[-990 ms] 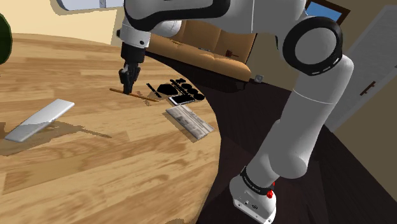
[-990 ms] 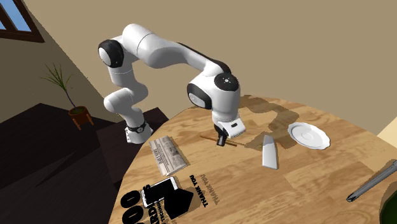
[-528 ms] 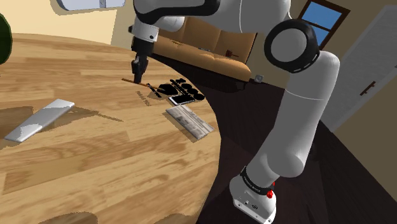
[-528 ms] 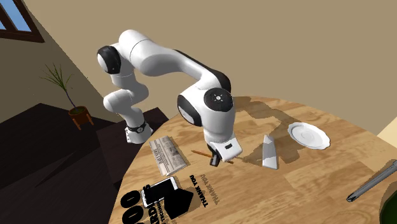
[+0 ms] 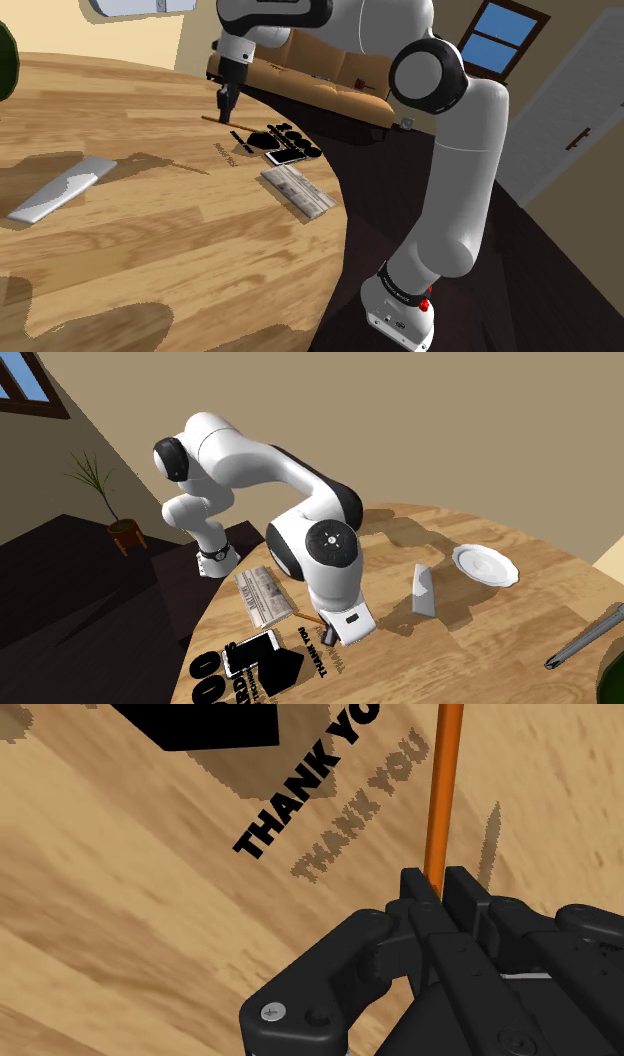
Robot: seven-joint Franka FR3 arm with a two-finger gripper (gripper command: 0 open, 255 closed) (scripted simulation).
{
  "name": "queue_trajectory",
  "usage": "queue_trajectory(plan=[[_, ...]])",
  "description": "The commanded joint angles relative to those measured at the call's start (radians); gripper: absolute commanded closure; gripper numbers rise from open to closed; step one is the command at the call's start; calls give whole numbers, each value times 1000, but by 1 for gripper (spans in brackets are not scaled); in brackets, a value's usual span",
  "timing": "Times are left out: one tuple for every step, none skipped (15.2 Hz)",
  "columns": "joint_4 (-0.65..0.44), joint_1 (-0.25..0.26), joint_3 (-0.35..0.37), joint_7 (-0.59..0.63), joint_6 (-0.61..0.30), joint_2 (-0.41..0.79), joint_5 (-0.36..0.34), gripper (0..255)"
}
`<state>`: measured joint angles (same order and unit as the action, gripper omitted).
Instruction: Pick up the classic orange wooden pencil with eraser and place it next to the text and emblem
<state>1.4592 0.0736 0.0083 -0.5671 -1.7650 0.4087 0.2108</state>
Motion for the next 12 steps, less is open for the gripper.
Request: queue_trajectory(plan=[[13, -1, 0, -7, -21, 9, 1, 255], [23, -1, 0, -10, -33, 11, 2, 255], [33, -1, 0, -12, -45, 14, 2, 255], [42, 0, 0, -14, -57, 16, 3, 255], [51, 0, 0, -16, -69, 19, 3, 255], [60, 0, 0, -19, -81, 22, 4, 255], [69, 0, 0, -21, -92, 25, 5, 255], [77, 0, 0, -23, -104, 29, 5, 255], [85, 1, 0, -26, -115, 32, 6, 255], [93, 1, 1, -28, -127, 36, 7, 255], [100, 1, 1, -30, -138, 40, 8, 255], [107, 1, 1, -32, -149, 45, 8, 255]])
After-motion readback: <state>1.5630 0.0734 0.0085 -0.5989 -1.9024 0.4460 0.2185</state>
